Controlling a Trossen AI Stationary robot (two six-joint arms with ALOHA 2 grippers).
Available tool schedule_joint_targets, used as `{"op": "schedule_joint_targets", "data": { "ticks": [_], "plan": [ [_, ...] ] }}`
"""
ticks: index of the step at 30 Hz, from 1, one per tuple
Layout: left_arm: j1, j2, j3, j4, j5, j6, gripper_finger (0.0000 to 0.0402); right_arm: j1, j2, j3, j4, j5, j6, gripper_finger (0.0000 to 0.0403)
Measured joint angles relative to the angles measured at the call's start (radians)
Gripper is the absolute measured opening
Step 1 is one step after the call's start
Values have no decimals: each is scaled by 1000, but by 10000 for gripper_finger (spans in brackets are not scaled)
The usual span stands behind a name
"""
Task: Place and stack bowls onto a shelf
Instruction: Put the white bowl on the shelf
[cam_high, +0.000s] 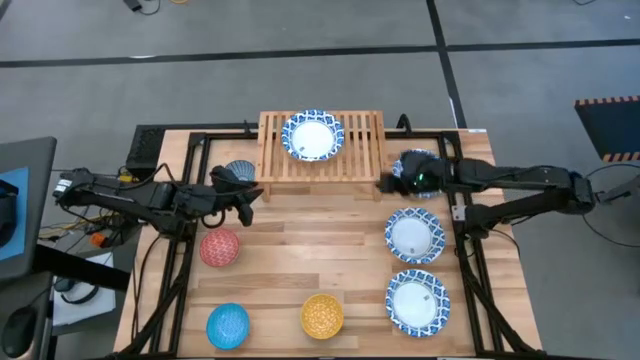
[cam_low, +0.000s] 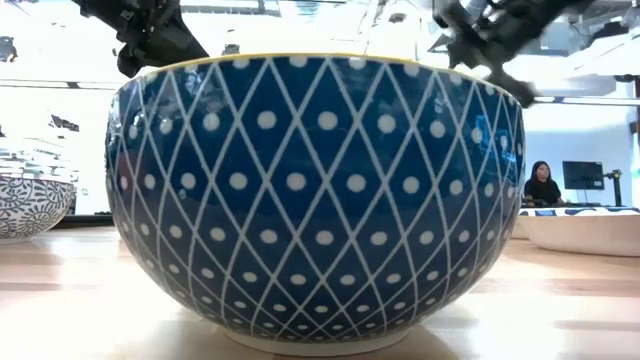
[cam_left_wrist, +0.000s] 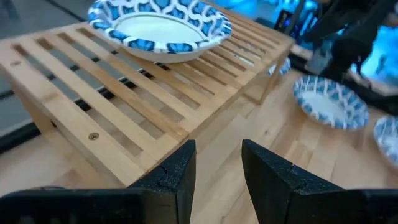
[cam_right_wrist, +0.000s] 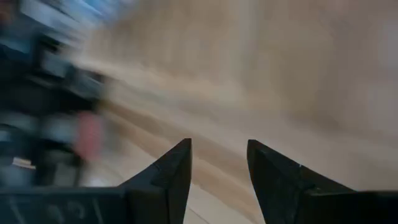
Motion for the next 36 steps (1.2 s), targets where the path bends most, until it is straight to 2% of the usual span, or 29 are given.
{"op": "schedule_joint_targets", "data": {
  "ticks": [4, 7, 10, 14, 21, 24, 32, 36],
  "plan": [
    [7, 0, 0, 25, 0, -45, 114, -51, 4, 2, 250, -26, -95, 163],
    [7, 0, 0, 41, -13, -24, 114, -135, 61, 4, 340, -20, -171, 151],
    [9, 0, 0, 62, -30, -17, 114, -241, 165, 6, 387, -92, -218, 137],
    [24, 0, 0, 98, -12, -29, 114, -326, 276, 67, 385, -113, -249, 118],
    [26, 0, 0, 114, -1, -78, 114, -366, 436, 207, 383, -111, -375, 93],
    [26, 0, 0, 114, -1, -79, 114, -379, 513, 260, 366, -112, -381, 87],
    [25, 0, 0, 77, -18, -73, 114, -303, 599, 405, 341, -203, -521, 85],
    [25, 0, 0, 49, -37, -62, 114, -286, 587, 457, 189, -106, -532, 85]
  ]
}}
